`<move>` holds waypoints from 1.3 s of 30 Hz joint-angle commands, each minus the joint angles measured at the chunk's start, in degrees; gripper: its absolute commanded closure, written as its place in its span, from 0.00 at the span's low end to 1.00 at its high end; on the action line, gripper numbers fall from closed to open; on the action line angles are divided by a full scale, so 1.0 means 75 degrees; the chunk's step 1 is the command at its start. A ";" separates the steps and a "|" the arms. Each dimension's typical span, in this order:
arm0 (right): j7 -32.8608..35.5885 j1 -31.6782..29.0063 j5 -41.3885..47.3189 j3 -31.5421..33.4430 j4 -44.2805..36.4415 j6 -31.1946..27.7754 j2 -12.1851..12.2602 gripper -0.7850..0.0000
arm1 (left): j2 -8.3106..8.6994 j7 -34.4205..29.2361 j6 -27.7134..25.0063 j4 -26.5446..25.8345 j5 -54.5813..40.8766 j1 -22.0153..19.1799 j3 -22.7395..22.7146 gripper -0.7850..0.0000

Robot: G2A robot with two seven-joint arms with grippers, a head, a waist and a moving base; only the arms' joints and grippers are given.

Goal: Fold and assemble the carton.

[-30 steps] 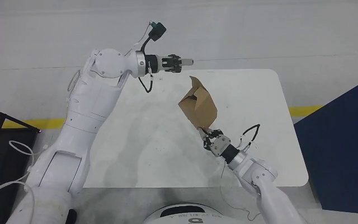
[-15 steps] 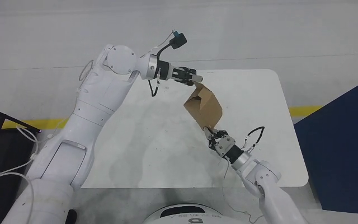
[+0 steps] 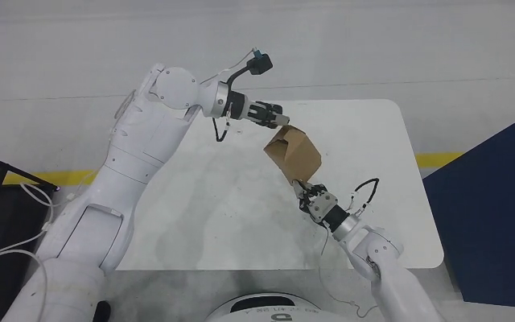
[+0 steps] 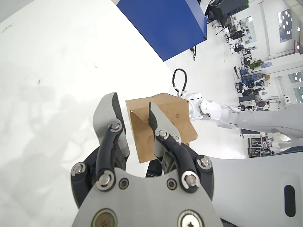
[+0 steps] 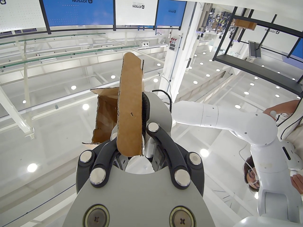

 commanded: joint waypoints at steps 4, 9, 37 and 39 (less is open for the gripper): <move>-0.0066 -0.0007 -0.0005 -0.0019 0.0013 -0.0003 0.0005 1.00 | 0.0048 0.0102 -0.0033 -0.0079 0.0128 0.0048 -0.0063 0.16; -0.0158 -0.0021 0.0035 -0.0030 0.0036 -0.0050 0.0007 1.00 | 0.0089 -0.0002 -0.0107 -0.0132 0.0083 0.0112 -0.0094 0.09; -0.0486 0.0040 -0.0423 -0.0029 0.0055 -0.0745 0.0006 1.00 | 0.0521 0.2090 0.1991 -0.0906 -0.1821 0.1579 -0.1957 0.00; -0.0500 -0.0048 -0.1296 -0.0071 -0.0059 -0.1291 0.0013 1.00 | 0.0499 0.1915 0.3100 -0.0791 -0.2759 0.1572 -0.2075 0.00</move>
